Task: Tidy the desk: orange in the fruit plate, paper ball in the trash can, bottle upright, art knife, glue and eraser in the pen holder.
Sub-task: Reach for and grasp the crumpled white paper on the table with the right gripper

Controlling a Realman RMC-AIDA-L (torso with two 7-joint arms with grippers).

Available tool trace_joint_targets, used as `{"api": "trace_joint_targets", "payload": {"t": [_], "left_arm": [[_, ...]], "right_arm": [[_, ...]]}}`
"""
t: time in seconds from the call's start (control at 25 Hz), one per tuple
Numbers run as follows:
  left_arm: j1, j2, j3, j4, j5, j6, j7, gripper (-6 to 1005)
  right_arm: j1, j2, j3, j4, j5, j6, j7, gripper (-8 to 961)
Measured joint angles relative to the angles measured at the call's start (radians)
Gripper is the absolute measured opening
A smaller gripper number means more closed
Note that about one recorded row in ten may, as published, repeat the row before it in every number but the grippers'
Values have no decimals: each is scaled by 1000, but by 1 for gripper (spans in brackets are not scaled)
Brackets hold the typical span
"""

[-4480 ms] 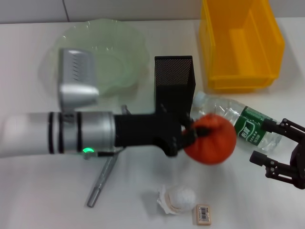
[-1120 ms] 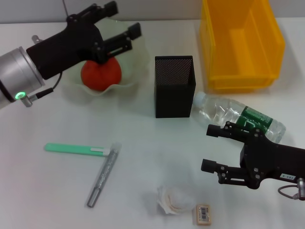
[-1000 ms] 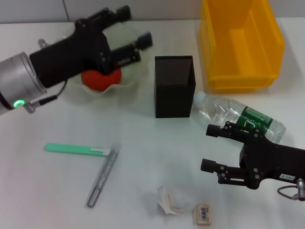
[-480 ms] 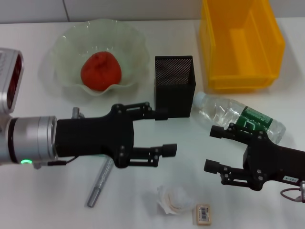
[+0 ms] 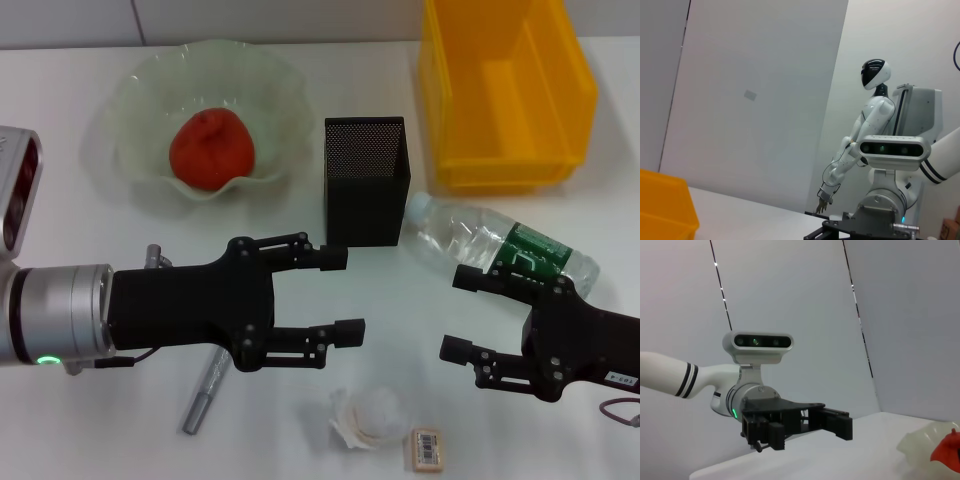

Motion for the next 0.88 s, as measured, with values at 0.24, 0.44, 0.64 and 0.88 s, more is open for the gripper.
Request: {"api": "trace_joint_targets", "payload": {"t": [0.24, 0.44, 0.64, 0.88], "left_arm": [[-6, 0, -1, -29, 0, 0, 32, 780], [-2, 0, -1, -32, 0, -5, 36, 779], [1, 2, -1, -32, 0, -21, 36, 778], [3, 2, -1, -36, 0, -51, 38, 776]], "right_arm": [[-7, 0, 1, -4, 0, -10, 12, 801], [-24, -2, 22, -126, 4, -36, 159, 802], [-25, -4, 23, -398, 2, -135, 470, 802], [46, -36, 13, -680, -56, -232, 914, 802]]}}
